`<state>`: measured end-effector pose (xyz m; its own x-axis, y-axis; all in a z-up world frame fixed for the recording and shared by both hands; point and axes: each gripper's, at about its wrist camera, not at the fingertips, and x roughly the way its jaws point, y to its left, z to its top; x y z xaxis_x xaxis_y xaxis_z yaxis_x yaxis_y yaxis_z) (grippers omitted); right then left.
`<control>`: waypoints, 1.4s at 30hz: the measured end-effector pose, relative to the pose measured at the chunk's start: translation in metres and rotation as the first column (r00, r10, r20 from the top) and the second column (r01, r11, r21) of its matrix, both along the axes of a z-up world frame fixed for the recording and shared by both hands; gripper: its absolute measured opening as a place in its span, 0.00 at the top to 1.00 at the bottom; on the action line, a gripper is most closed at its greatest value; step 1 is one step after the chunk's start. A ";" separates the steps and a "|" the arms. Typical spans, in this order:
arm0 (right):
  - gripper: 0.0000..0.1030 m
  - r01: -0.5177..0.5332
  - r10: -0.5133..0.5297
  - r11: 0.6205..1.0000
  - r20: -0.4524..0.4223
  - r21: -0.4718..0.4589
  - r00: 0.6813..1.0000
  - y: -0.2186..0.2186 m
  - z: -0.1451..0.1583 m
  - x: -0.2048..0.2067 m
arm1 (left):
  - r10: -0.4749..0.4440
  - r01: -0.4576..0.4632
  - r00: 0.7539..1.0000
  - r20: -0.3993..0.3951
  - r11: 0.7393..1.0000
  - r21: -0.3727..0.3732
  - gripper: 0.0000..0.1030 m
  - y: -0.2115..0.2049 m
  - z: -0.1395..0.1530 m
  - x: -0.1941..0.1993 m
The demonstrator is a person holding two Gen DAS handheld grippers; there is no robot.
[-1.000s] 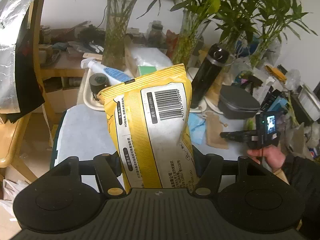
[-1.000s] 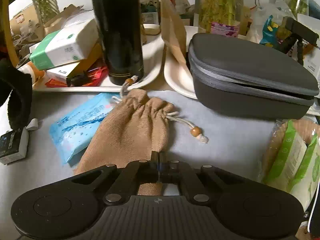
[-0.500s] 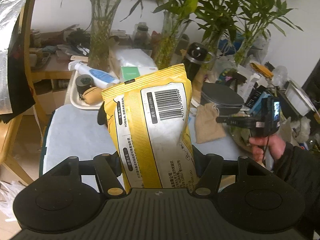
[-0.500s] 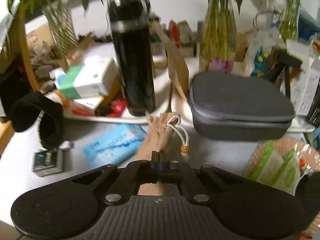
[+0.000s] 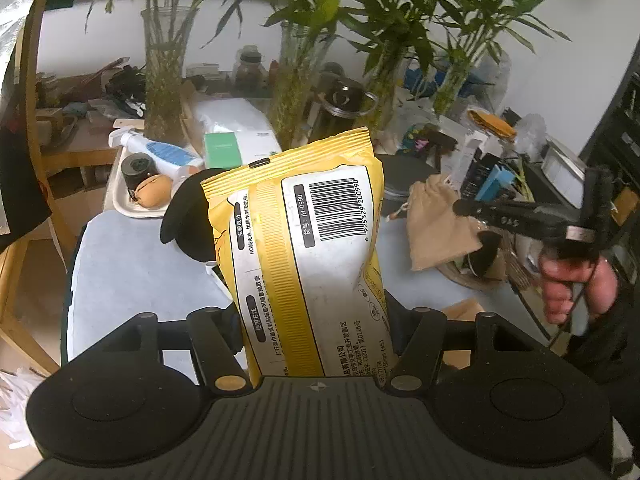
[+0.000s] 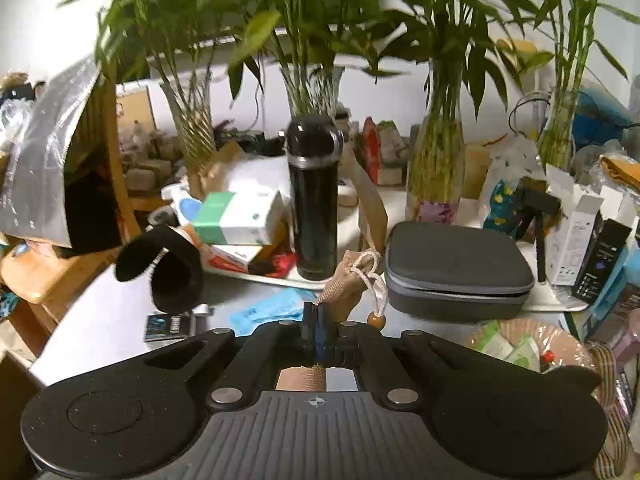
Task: Organize soft objects
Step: 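Carry the pouch and yellow pack over the box and open both tools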
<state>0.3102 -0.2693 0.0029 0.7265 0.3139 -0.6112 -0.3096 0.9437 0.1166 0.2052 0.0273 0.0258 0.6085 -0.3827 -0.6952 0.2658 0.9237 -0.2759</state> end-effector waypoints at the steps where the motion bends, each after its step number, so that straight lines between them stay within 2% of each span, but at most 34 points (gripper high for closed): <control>1: 0.98 -0.001 0.001 1.000 0.006 0.001 1.000 -0.001 0.005 -0.004 | -0.005 0.005 1.000 -0.001 1.000 0.003 0.41 -0.002 0.002 -0.002; 11: 0.98 -0.028 0.027 1.000 0.035 0.005 0.999 -0.005 0.058 -0.059 | -0.030 0.031 1.000 -0.008 0.999 0.014 0.41 -0.015 0.014 -0.023; 20: 0.98 -0.072 0.070 0.997 0.070 0.021 0.995 -0.004 0.085 -0.112 | -0.013 0.015 0.997 -0.070 0.999 0.032 0.41 -0.014 0.013 -0.039; 30: 0.98 -0.161 0.158 0.985 0.051 0.058 0.986 0.018 0.093 -0.155 | -0.022 0.025 0.997 -0.078 0.999 0.035 0.41 -0.016 0.014 -0.055; 33: 0.98 -0.198 0.196 0.973 0.026 0.115 0.980 0.024 0.092 -0.164 | -0.023 0.026 0.997 -0.078 0.999 0.036 0.41 -0.015 0.015 -0.058; 36: 0.97 -0.227 0.232 0.965 -0.023 0.135 0.972 0.030 0.081 -0.168 | -0.023 0.026 0.997 -0.075 0.999 0.041 0.41 -0.014 0.017 -0.061; 37: 0.94 -0.223 0.231 0.968 -0.063 0.120 0.971 0.032 0.071 -0.166 | -0.024 0.027 0.997 -0.074 0.999 0.042 0.41 -0.014 0.018 -0.061; 39: 0.72 -0.195 0.201 0.979 -0.117 0.062 0.973 0.033 0.054 -0.163 | -0.027 0.030 0.997 -0.072 0.999 0.042 0.41 -0.013 0.020 -0.063; 40: 0.48 -0.181 0.185 0.983 -0.132 0.039 0.974 0.032 0.047 -0.163 | -0.028 0.031 0.997 -0.072 0.999 0.044 0.41 -0.013 0.020 -0.064; 41: 0.32 -0.172 0.175 0.985 -0.133 0.031 0.976 0.030 0.041 -0.165 | -0.029 0.032 0.997 -0.072 0.998 0.045 0.41 -0.013 0.020 -0.064; 42: 0.28 -0.169 0.172 0.985 -0.131 0.036 0.976 0.028 0.039 -0.168 | -0.031 0.035 0.997 -0.073 0.998 0.047 0.41 -0.013 0.020 -0.064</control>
<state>0.1427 -0.2415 0.0424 0.5737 0.4422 -0.6894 -0.4460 0.8747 0.1899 0.1409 0.0143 0.0459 0.5438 -0.3670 -0.7547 0.2774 0.9274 -0.2511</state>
